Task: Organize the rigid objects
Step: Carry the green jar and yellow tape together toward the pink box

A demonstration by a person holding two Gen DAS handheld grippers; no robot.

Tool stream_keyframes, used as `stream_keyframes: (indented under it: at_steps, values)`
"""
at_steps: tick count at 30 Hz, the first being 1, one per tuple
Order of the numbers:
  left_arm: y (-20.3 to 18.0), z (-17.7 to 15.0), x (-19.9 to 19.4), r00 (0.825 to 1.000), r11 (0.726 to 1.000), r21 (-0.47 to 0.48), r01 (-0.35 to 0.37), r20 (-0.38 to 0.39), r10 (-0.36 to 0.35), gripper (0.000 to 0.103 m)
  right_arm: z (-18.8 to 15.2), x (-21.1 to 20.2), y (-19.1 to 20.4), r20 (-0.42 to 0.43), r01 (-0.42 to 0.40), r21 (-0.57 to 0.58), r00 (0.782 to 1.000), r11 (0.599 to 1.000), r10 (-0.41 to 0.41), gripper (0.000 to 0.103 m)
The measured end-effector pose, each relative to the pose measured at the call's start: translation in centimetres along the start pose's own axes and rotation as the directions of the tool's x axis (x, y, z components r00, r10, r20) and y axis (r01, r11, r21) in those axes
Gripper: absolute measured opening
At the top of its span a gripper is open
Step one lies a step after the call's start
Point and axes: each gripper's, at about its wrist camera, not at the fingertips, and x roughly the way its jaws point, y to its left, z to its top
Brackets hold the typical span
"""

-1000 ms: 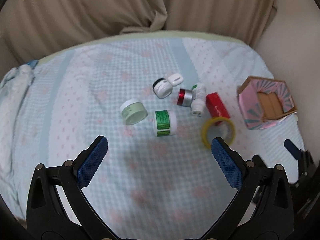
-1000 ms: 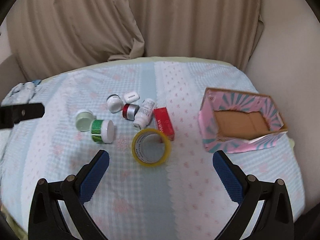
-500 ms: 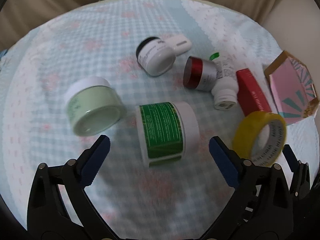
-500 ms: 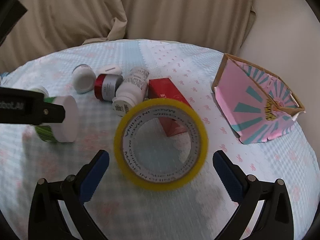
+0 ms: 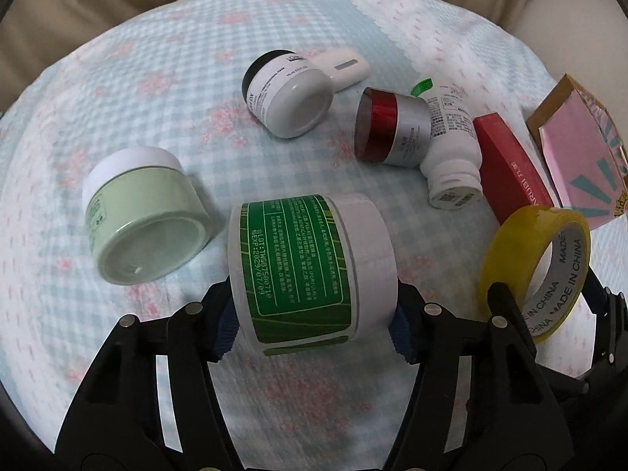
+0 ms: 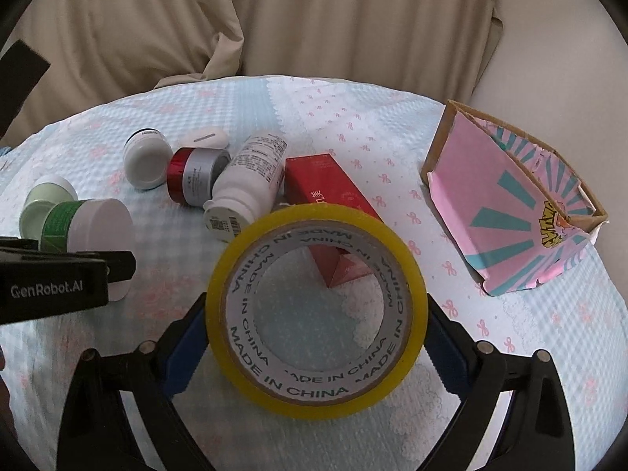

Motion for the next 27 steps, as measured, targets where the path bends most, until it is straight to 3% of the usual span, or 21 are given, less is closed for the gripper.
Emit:
stream_keyframes:
  at_steps: [15,27]
  values:
    - [-0.2,-0.7,-3.8,0.999,0.999,-0.023,-0.028,0.036,0.028,0.052,1.1,-2.9,-2.1,-0.001,-0.048,0.049,0.999,0.998,0.048,0.096]
    - [-4.4,0.6,-14.8,0.996,0.998,-0.068,0.004,0.09,0.002,0.052,6.0,-11.4,-7.6,0.013,-0.118,0.024,0.993,0.993,0.117,0.096]
